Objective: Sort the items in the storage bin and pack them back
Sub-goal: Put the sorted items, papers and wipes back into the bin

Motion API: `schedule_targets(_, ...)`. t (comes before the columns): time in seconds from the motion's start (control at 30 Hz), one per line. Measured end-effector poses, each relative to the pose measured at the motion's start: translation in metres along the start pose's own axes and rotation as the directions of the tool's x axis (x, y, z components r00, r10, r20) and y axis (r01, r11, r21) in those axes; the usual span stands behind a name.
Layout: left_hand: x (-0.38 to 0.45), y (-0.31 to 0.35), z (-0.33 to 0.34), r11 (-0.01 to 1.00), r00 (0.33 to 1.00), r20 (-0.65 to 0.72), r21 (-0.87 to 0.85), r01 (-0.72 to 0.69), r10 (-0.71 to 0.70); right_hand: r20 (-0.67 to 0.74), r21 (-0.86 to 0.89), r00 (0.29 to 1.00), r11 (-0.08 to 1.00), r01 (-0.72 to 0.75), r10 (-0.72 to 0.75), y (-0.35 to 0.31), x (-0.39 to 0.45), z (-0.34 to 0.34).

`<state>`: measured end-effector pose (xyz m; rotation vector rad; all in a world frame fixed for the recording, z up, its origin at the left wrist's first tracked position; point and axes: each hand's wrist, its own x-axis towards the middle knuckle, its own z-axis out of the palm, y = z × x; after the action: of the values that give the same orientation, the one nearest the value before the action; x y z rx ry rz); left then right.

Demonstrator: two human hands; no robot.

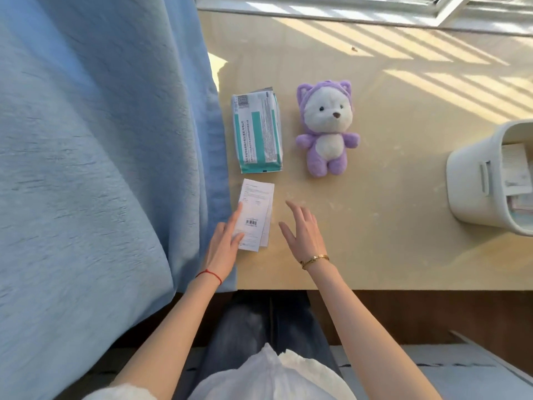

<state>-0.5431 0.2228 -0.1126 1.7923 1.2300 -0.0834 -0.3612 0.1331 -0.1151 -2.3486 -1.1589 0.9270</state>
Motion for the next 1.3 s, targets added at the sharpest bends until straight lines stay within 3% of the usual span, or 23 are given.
schedule_targets(0.23, -0.013, -0.023, -0.019, 0.998, 0.984, -0.169, -0.037, 0.057, -0.063, 0.123, 0.111, 0.986, 0.986, -0.123, 0.109, -0.019, 0.008, 0.04)
schedule_targets(0.43, -0.014, -0.038, -0.025, 0.999, 0.977, -0.212, 0.007, 0.031, -0.029, 0.01, 0.017, 0.979, 0.979, -0.204, 0.204, -0.026, 0.016, 0.073)
schedule_targets(0.67, -0.018, -0.033, -0.029, 1.0, 0.979, -0.206, -0.027, 0.002, -0.007, -0.063, 0.259, 0.98, 0.951, -0.166, 0.188, -0.021, 0.004, 0.077)
schedule_targets(0.73, -0.022, -0.029, -0.03, 0.999, 0.98, -0.2, -0.045, 0.014, -0.022, -0.039, 0.372, 0.981, 0.914, -0.161, 0.189, -0.019, -0.002, 0.069)
schedule_targets(1.0, -0.047, 0.007, -0.036, 0.991, 0.98, -0.174, -0.079, -0.108, 0.093, -0.147, 0.46, 0.982, 0.887, -0.039, 0.12, -0.001, -0.046, 0.004)
schedule_targets(1.17, -0.067, 0.05, -0.04, 0.974, 0.973, -0.135, -0.099, -0.204, 0.19, -0.198, 0.659, 0.962, 0.752, -0.014, 0.191, -0.002, -0.087, -0.055)
schedule_targets(1.3, -0.083, 0.087, -0.043, 0.961, 0.961, -0.092, -0.072, -0.268, 0.261, -0.26, 0.691, 0.946, 0.722, 0.042, 0.194, 0.0, -0.123, -0.097)
